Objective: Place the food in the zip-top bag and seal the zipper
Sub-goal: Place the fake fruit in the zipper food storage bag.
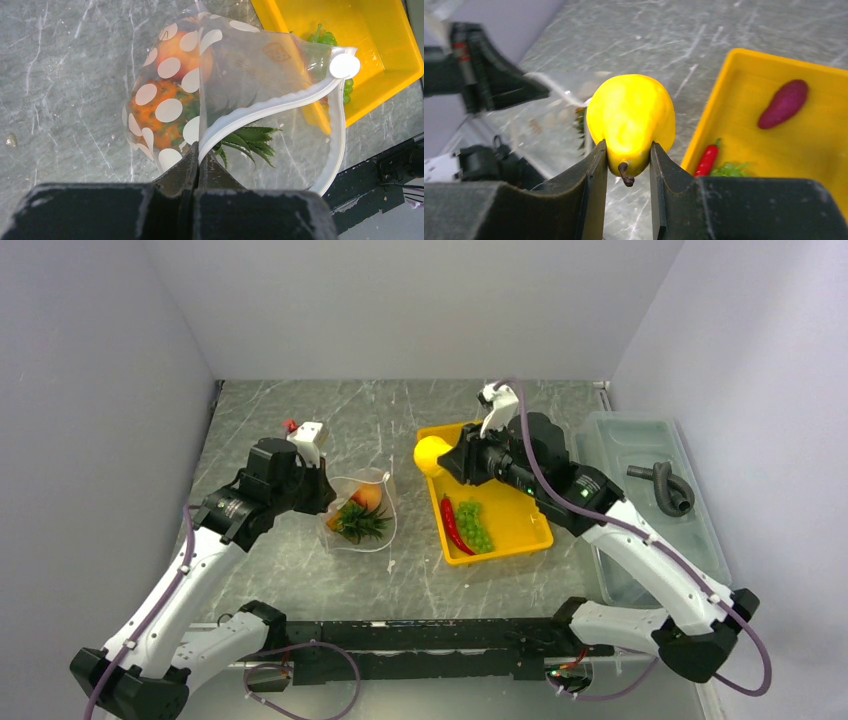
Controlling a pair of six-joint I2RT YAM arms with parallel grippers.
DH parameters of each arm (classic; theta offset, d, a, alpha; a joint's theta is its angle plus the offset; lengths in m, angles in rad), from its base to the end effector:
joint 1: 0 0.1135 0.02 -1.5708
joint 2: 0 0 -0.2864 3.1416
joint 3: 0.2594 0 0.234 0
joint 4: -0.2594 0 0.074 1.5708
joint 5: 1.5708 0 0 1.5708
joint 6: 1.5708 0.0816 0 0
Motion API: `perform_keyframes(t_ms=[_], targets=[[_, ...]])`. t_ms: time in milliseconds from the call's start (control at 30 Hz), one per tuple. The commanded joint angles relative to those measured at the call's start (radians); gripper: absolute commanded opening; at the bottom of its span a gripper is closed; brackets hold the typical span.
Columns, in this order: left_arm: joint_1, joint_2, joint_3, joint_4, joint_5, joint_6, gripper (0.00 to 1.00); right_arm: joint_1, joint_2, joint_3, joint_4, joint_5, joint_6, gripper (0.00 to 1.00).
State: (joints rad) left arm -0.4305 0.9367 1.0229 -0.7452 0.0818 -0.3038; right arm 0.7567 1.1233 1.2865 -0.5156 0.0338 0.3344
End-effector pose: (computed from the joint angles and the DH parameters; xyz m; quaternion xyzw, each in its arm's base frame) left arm 0.1729 -0.0867 0.3284 0.0748 0.8942 -0.1922 0.3974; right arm 0.1877 0.1734 0.4140 -0.1624 0.8038 0.2850 0.4963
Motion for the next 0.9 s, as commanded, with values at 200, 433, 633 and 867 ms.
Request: perform_keyframes(t_ms=[200, 433, 633, 867], targets=[[0.005, -0.021, 0.001, 0.023, 0.003, 0.002, 0.0, 0.173, -0.029, -0.015, 0.048, -0.133, 0.019, 0.08], [0.005, -0.021, -0.001, 0.023, 0.001, 0.001, 0.0, 0.328, 0.07, 0.031, 0.05, -0.06, -0.006, 0.07], [0.005, -0.019, 0.0, 0.024, 0.007, 0.002, 0.0, 0.401, 0.165, 0.076, 0.048, 0.035, -0.015, 0.07], [0.005, -0.02, -0.001, 0.026, 0.016, 0.003, 0.0, 0.409, 0.257, 0.126, 0.06, 0.121, -0.018, 0.07]])
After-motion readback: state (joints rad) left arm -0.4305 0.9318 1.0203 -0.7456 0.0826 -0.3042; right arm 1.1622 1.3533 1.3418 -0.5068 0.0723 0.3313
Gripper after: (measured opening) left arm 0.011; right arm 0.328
